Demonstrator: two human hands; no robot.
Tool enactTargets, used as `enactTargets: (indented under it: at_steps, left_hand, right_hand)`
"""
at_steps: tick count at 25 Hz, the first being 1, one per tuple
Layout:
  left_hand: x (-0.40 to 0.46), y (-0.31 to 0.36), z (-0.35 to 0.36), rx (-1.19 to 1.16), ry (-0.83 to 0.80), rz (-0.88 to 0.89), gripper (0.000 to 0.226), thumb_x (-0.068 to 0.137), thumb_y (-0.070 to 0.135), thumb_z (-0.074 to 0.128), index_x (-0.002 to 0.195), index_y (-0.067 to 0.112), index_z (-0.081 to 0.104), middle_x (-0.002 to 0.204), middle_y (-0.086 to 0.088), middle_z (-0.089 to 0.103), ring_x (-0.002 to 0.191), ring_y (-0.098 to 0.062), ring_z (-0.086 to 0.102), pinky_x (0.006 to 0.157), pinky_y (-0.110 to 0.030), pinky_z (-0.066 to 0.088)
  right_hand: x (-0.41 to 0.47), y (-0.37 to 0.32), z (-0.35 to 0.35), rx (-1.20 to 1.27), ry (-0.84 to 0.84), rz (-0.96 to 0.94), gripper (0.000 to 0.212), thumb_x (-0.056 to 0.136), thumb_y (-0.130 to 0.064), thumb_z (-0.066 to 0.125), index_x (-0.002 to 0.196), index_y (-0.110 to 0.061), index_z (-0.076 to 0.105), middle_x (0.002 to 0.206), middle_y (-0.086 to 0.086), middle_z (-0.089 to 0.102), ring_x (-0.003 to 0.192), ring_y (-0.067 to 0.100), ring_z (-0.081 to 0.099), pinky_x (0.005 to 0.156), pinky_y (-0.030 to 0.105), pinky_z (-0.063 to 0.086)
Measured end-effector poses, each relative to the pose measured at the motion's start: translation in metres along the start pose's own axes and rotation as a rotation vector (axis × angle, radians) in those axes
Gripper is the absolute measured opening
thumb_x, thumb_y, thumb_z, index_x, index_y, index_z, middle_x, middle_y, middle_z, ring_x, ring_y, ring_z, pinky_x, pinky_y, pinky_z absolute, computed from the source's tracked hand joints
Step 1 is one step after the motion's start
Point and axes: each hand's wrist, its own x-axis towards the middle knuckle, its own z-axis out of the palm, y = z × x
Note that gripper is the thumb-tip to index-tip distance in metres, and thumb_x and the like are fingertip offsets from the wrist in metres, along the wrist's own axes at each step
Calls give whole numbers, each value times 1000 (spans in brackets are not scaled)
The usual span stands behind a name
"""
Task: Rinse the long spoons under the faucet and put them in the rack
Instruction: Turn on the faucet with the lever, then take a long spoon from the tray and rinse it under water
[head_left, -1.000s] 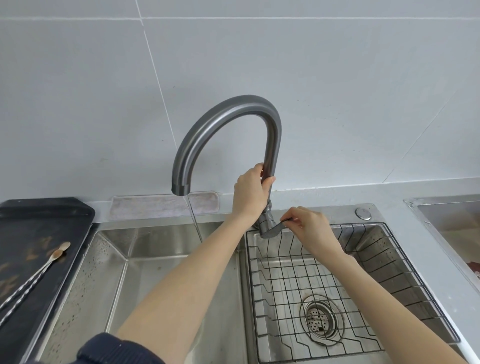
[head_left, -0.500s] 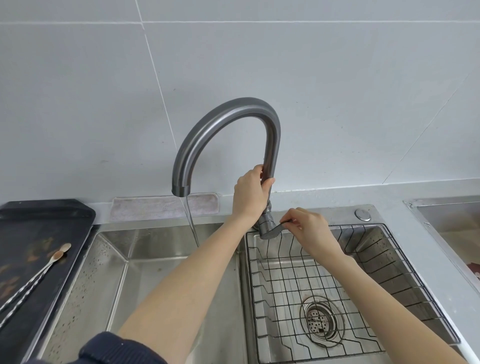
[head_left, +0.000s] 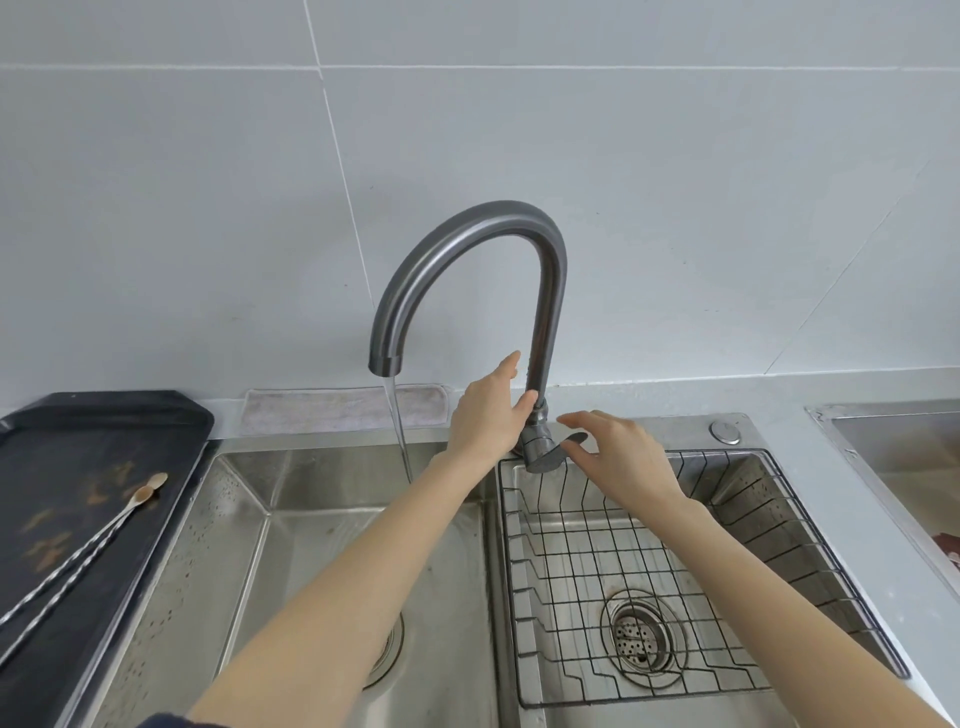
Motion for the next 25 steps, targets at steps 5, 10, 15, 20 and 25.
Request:
enactTargets:
  at_steps: [5, 10, 15, 20, 25]
  left_hand:
    - [-44, -3, -9, 229, -139, 54, 56, 95, 23, 43, 145, 13, 19, 137, -15, 49, 122, -28, 49, 99, -40, 42]
    - [-81, -22, -16, 338, -176, 22, 62, 95, 31, 41, 147, 15, 12, 150, -8, 35, 133, -26, 40, 105, -41, 40]
    - [-109, -53, -29, 473, -248, -10, 67, 94, 38, 40, 148, 16, 7, 154, -7, 27, 138, -25, 32, 110, -43, 34]
    - [-130, -85, -55, 555, -281, -26, 68, 92, 43, 40, 147, 18, 8, 157, -7, 19, 143, -24, 21, 115, -46, 23]
    - [-152, -124, -86, 553, -220, -12, 71, 89, 47, 43, 147, 20, 12, 156, -5, 22, 143, -24, 22, 115, -44, 21]
  right_hand:
    - [-18, -10, -4, -47, -46, -47, 40, 90, -25, 52, 130, -22, 48, 126, -2, 59, 111, 24, 57, 86, 34, 46]
    - [-39, -25, 1, -87, -59, -110, 43, 91, -27, 49, 132, -20, 46, 131, 0, 56, 120, 22, 50, 101, 32, 37]
    - [-59, -51, 19, -114, -59, -121, 48, 91, -32, 47, 137, -20, 40, 148, 0, 39, 139, 16, 29, 117, 35, 16]
    - [-77, -86, 42, -152, -113, -87, 56, 92, -39, 45, 143, -22, 29, 154, 2, 26, 146, 18, 11, 119, 40, 4]
    - [-95, -130, 69, -148, -127, -48, 61, 90, -41, 47, 143, -22, 27, 155, 2, 25, 146, 18, 11, 120, 41, 4]
